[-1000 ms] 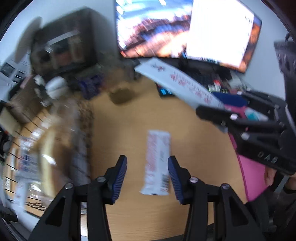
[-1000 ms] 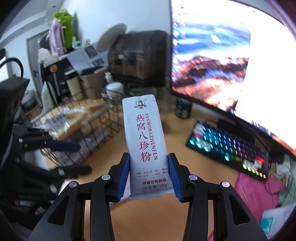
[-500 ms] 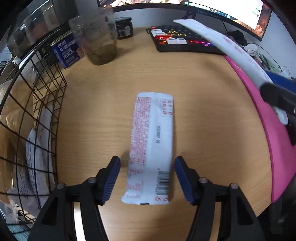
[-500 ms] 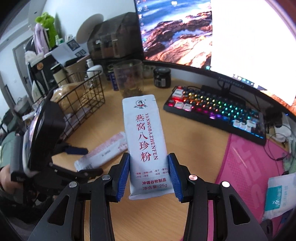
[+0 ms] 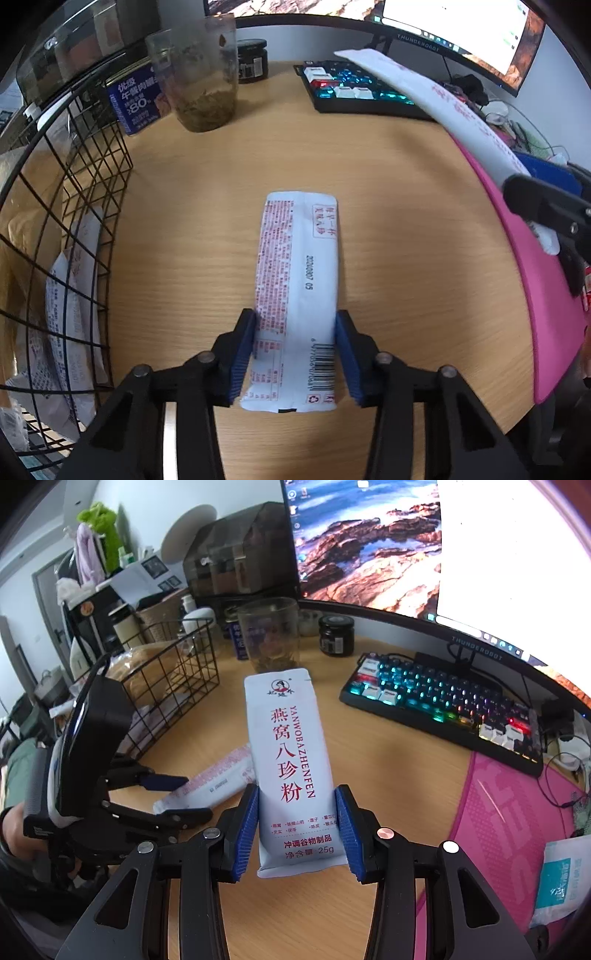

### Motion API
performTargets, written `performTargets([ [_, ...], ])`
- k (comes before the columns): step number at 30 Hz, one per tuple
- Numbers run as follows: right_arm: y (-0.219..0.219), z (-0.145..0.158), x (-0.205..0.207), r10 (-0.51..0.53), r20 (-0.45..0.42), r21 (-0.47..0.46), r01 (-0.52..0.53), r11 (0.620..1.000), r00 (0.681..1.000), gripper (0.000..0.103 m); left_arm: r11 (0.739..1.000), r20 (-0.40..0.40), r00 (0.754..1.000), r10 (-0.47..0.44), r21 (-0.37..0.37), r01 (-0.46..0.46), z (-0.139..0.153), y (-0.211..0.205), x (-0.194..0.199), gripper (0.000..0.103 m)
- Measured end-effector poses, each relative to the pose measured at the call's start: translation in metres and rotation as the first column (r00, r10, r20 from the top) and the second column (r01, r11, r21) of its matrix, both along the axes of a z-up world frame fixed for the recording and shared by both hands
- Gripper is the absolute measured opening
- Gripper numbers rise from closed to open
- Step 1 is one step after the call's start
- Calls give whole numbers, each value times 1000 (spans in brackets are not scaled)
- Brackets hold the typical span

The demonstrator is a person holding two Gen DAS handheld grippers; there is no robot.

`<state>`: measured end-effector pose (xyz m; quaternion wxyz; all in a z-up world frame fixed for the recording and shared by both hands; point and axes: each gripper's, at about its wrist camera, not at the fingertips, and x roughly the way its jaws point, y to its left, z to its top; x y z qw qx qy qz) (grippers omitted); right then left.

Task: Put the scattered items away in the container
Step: 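Lift both packets and carry them toward the wire basket, then open both tools over the wire basket to drop the packets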

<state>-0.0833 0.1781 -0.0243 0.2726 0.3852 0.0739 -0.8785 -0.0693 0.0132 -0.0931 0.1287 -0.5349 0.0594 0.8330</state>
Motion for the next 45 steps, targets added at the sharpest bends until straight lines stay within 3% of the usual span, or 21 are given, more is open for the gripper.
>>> performTargets([
  [5, -1, 2, 0, -8, -5, 0, 8, 1000, 1000, 43, 1000, -21, 1000, -16, 9, 16, 13, 0, 3, 48],
  [11, -6, 22, -1, -13, -49, -19, 12, 1000, 999, 43, 999, -129, 992, 13, 49, -7, 62, -17, 9, 48],
  [15, -25, 44, -2, 17, -94, -36, -20, 999, 995, 43, 996, -234, 971, 56, 82, -38, 110, -42, 14, 48],
  [20, -84, 75, -6, 115, -143, -47, -122, 991, 983, 43, 980, -345, 918, 193, 106, -166, 161, -105, 17, 48],
  [26, -180, 76, -13, 262, -88, -64, -268, 961, 961, 43, 941, -308, 889, 339, 95, -326, 148, -186, 15, 48],
  [31, -242, 61, -9, 337, -40, -59, -339, 939, 941, 43, 921, -268, 882, 388, 91, -378, 127, -221, 15, 48],
  [37, -263, 45, -9, 359, 4, -60, -359, 932, 933, 43, 919, -249, 884, 395, 88, -385, 117, -233, 20, 49],
  [42, -266, 42, -12, 365, 21, -57, -364, 930, 931, 46, 907, -232, 877, 420, 97, -409, 115, -237, 18, 60],
  [45, -257, 47, -11, 351, 5, -69, -350, 934, 936, 46, 909, -243, 876, 416, 102, -403, 121, -234, 22, 61],
])
